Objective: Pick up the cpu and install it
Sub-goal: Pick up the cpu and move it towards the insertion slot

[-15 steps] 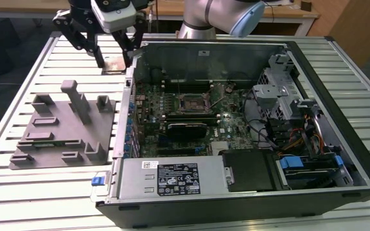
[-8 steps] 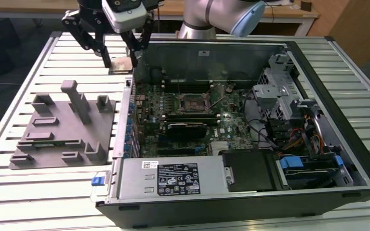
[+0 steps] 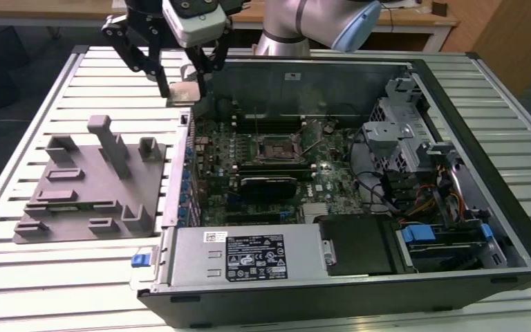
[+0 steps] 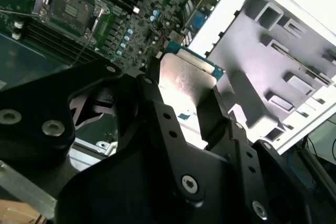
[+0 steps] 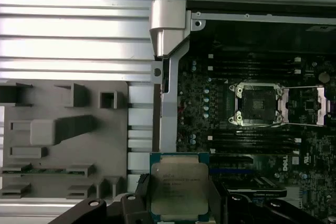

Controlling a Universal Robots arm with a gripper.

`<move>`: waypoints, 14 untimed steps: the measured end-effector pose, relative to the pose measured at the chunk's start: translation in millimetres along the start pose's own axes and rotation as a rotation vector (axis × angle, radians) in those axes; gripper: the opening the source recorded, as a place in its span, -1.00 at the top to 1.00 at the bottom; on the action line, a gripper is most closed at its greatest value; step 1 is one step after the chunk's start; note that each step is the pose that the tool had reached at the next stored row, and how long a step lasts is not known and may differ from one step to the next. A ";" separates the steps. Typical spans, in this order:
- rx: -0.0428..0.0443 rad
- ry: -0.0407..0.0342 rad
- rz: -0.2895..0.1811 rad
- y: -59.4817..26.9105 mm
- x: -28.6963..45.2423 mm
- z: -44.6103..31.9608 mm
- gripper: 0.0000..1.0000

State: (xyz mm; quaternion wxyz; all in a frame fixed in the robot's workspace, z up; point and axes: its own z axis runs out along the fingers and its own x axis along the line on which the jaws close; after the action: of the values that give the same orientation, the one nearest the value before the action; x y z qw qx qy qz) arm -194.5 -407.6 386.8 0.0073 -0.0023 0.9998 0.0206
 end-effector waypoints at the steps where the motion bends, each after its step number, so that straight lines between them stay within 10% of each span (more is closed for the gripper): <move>1: 0.0001 0.0001 0.000 0.0 -1.9 0.0 -0.05; 14: 0.0001 0.0000 0.000 -0.1 -20.7 0.3 -0.05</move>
State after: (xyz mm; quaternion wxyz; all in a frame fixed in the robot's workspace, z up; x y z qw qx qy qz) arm -173.8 -407.6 386.8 0.0073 -0.0023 0.9998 0.0206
